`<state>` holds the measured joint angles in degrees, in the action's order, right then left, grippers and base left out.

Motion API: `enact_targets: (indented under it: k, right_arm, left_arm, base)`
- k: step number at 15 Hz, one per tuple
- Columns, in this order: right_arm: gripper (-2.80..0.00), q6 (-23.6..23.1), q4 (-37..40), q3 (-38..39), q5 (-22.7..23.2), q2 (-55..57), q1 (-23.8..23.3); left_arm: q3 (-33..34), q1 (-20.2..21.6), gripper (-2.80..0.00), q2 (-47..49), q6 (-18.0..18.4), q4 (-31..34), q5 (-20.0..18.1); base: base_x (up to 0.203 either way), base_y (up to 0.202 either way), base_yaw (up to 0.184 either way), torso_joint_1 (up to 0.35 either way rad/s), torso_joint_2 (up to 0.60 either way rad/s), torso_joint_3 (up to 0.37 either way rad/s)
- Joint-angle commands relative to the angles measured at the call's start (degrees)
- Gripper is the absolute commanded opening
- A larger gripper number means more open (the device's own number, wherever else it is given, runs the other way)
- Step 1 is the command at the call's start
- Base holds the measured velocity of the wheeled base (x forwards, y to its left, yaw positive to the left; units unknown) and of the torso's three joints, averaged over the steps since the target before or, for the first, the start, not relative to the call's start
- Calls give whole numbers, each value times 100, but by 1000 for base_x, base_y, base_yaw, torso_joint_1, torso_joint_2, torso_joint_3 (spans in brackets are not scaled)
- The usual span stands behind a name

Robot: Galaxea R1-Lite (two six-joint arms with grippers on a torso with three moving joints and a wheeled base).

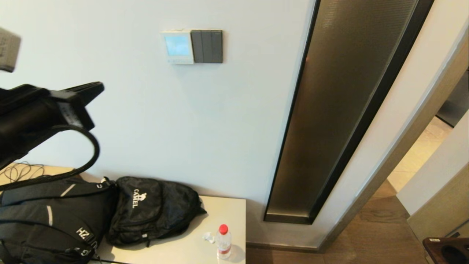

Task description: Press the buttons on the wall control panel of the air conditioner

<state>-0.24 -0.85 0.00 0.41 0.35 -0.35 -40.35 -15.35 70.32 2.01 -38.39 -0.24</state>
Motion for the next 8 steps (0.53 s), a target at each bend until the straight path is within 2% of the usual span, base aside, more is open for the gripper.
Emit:
enact_targets:
  k: [1, 3, 4, 6, 8]
  right_arm:
    - [-280, -2, -3, 9, 2, 6, 0]
    - [-280, -2, -3, 9, 2, 4, 0]
    - [-280, 5, -3, 9, 2, 7, 0]
    - [-280, -2, -3, 9, 2, 9, 0]
    - [-280, 3, -3, 9, 2, 9, 0]
  left_arm:
    - [607, 329, -280, -1782, 17, 432, -1]
    - [831, 486, -280, -2891, 20, 1419, 17]
    - [902, 555, -280, -3470, 21, 2130, 93]
    - [1035, 652, -280, -4386, 25, 3439, 420]
    - [1382, 733, -280, -4941, 27, 4150, 778]
  base:
    - [0, 0, 0, 0, 0, 0]
    - [0, 0, 0, 0, 0, 0]
    - [0, 0, 0, 0, 0, 0]
    - [0, 0, 0, 0, 0, 0]
    - [0, 0, 0, 0, 0, 0]
